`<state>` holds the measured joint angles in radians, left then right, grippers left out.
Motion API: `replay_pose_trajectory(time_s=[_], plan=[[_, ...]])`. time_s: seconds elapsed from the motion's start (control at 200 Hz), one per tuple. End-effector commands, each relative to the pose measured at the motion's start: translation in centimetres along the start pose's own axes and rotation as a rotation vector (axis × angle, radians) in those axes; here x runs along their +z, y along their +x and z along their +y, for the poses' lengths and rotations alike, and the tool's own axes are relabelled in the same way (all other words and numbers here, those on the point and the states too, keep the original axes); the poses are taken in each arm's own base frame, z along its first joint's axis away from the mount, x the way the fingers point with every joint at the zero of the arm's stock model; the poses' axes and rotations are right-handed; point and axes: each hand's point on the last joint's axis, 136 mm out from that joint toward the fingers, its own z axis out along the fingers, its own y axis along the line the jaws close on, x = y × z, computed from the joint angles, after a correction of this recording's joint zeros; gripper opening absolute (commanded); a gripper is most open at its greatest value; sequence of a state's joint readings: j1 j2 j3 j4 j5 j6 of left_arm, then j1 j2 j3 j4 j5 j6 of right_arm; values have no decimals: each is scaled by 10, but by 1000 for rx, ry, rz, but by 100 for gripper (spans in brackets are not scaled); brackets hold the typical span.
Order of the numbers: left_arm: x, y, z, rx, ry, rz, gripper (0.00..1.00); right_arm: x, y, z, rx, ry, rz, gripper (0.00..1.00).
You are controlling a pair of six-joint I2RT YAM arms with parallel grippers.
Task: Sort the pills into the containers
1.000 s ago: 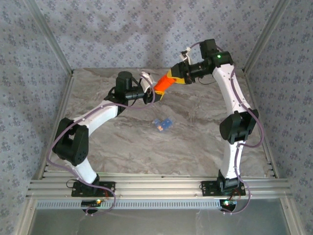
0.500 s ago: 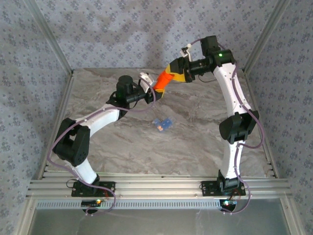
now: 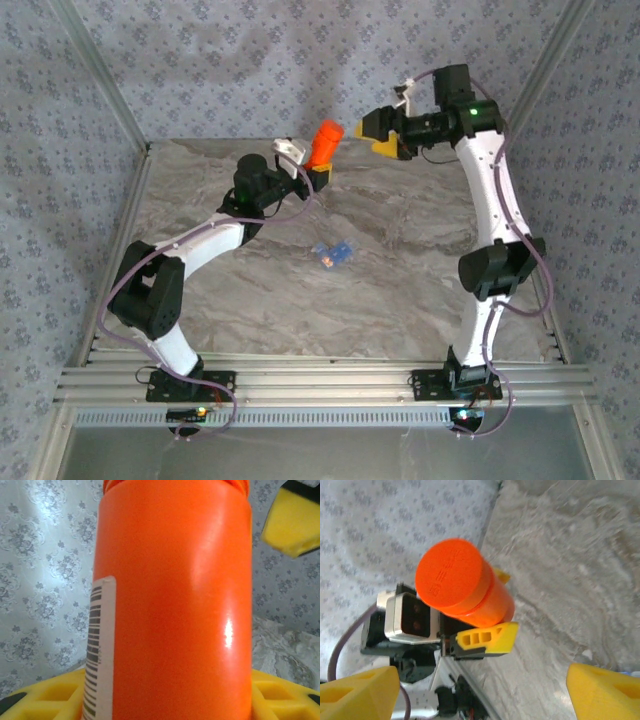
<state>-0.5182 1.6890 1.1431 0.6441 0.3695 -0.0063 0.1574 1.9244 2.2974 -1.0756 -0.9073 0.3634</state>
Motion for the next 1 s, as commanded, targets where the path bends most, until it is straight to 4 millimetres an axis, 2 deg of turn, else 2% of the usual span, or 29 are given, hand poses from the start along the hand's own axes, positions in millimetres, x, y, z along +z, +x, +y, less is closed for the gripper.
replay_pose_trajectory(time_s=[0.0, 0.095, 0.24, 0.455, 0.68, 0.81, 0.995], plan=[[-10, -48, -6, 8, -35, -124, 0, -32, -37, 10, -13, 97, -227, 87], [-7, -49, -11, 2, -51, -130, 0, -42, -53, 14, -52, 156, -342, 87], [-9, -56, -19, -8, -67, -128, 0, -37, -58, 28, -120, 182, -413, 87], [-15, -69, -27, -16, -52, -142, 0, -14, -43, 54, -230, 174, -380, 90], [-20, -74, -31, -19, -39, -142, 0, 5, -33, 77, -295, 97, -340, 91], [-22, -73, -31, -14, -42, -138, 0, 17, -28, 82, -303, 69, -311, 91], [-24, -73, -32, -15, -42, -139, 0, 28, -23, 78, -290, 64, -274, 89]])
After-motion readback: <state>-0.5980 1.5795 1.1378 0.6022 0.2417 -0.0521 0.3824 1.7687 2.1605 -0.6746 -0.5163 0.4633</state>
